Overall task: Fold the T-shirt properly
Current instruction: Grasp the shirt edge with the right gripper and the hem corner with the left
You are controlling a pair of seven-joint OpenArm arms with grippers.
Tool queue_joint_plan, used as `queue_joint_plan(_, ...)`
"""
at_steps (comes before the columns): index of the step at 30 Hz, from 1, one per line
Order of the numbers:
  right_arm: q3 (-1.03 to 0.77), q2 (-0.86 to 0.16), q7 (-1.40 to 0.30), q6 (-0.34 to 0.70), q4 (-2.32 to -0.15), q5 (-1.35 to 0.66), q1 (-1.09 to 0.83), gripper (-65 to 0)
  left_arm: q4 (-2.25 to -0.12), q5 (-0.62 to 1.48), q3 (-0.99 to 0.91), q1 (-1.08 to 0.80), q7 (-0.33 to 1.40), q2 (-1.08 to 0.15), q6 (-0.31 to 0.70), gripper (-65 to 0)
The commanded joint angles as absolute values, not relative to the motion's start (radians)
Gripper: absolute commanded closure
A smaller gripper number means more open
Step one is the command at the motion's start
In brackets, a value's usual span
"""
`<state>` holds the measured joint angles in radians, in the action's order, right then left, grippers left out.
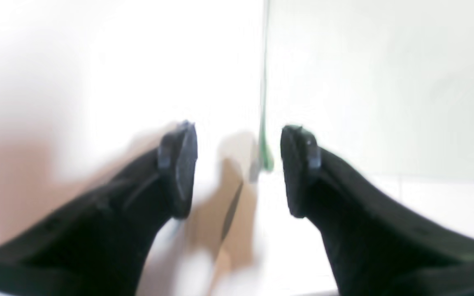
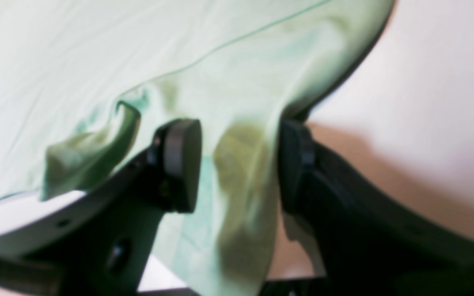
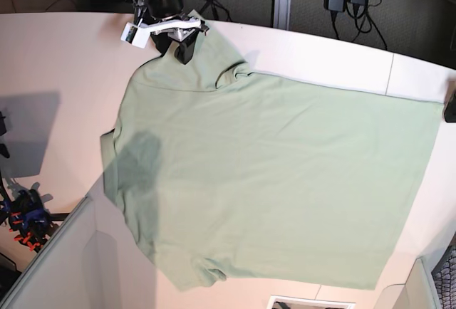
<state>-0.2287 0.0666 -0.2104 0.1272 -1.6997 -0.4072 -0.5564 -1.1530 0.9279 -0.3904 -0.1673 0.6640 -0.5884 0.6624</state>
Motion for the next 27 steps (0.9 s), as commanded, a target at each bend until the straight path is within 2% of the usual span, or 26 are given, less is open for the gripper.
queue_joint_plan(1, -0.227, 0.067, -0.271, 0.115, -1.698, -0.408, -0.569, -30.4, -1.146, 0.916, -0.376, -0.154, 0.678, -0.606, 0.662, -36.1)
queue_joint_plan(15, -0.227, 0.067, -0.271, 0.115, -1.698, -0.408, -0.58, -30.3, -1.153, 0.912, -0.333, -0.167, 0.76, -0.552, 0.685, -36.1)
queue_joint_plan(27, -0.227, 0.067, -0.271, 0.115, -1.698, -0.408, -0.573, -30.1, -1.343, 0.84, -0.313, -0.294, 0.699, -0.545, 0.685, -36.1)
